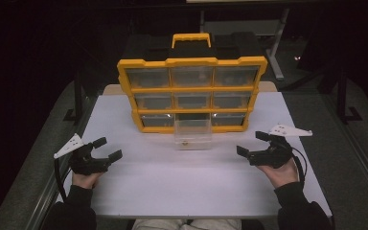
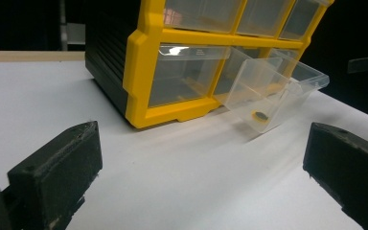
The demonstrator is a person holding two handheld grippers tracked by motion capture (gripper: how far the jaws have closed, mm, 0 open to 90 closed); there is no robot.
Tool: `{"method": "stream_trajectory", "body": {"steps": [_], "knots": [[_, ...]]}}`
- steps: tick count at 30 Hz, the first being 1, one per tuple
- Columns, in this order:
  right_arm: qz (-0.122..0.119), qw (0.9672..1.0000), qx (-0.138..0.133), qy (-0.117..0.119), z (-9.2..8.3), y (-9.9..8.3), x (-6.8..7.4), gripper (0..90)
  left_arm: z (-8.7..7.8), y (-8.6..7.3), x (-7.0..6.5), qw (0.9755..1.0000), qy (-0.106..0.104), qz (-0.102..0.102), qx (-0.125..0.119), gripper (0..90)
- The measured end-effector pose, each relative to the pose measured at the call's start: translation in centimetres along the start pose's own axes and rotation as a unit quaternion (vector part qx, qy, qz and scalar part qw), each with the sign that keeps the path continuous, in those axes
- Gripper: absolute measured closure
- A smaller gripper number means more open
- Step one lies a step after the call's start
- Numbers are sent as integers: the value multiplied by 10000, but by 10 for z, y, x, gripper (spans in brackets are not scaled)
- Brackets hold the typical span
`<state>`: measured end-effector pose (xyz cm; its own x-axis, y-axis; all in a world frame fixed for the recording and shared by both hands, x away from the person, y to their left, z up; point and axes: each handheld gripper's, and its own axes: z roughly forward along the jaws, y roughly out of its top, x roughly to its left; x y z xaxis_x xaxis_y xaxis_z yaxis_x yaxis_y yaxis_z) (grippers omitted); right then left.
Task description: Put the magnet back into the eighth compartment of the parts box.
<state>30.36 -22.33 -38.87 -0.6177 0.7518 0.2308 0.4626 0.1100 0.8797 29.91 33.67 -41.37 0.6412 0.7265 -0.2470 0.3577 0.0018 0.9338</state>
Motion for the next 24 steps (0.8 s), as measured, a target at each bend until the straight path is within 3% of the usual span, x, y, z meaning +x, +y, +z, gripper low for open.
{"method": "stream_trajectory", "body": {"steps": [8,20,24], "knots": [[-79,9997,-109,-209,-7,-14,-7,0,1,0,0,10000,-47,-6,2,0],[-136,9994,-247,-193,-16,-29,-14,0,0,0,1,10000,-47,-44,-11,0],[-57,9991,-351,-225,-22,-35,-20,0,0,0,1,10000,-46,-54,-10,0]]}}
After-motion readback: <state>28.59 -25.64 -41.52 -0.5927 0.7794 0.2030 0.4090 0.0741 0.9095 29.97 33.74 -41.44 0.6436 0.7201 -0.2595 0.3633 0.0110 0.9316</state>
